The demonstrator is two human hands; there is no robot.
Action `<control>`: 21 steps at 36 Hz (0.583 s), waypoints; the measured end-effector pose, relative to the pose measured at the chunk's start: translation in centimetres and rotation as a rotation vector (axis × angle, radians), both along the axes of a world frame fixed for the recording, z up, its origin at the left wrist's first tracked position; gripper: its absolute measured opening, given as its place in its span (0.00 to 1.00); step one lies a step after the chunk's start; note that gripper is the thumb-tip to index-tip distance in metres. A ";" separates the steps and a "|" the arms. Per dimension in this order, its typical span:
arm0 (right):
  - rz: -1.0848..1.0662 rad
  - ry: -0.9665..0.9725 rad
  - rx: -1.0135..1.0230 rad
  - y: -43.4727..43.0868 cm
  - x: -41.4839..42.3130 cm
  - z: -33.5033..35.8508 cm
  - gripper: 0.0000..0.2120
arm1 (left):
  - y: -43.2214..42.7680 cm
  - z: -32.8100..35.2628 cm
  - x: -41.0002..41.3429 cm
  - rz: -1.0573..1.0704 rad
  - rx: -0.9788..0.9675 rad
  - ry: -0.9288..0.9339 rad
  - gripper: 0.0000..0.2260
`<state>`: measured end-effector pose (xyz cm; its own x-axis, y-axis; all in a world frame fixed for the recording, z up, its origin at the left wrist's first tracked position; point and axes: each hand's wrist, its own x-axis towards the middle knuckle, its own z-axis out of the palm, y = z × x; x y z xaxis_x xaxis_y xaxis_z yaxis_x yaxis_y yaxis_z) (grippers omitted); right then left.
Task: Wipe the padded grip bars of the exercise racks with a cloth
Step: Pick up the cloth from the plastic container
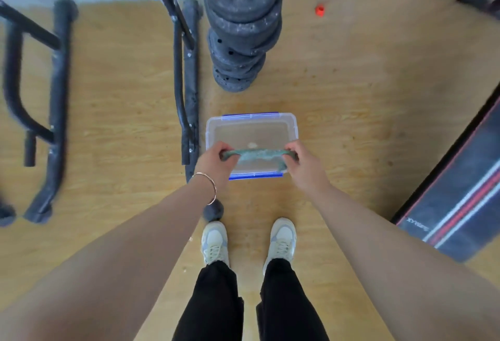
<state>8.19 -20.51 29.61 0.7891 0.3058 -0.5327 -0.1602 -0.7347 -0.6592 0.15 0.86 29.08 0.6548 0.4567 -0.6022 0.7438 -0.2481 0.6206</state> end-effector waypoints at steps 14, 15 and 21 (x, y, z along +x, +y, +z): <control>-0.074 -0.106 0.480 3.2 1.7 35.3 0.11 | 2.7 36.2 0.0 0.238 -0.083 -0.368 0.07; -0.057 -0.124 0.506 3.9 1.9 37.4 0.12 | 3.2 38.4 -0.5 0.252 -0.051 -0.391 0.07; 0.072 -0.147 0.614 9.5 1.6 47.3 0.15 | 6.8 48.3 -4.8 0.346 0.046 -0.471 0.06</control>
<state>9.80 -11.04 76.87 0.8066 0.5764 -0.1312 -0.0003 -0.2215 -0.9752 -4.66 7.62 77.33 0.6550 0.7105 -0.2571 0.4332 -0.0743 0.8982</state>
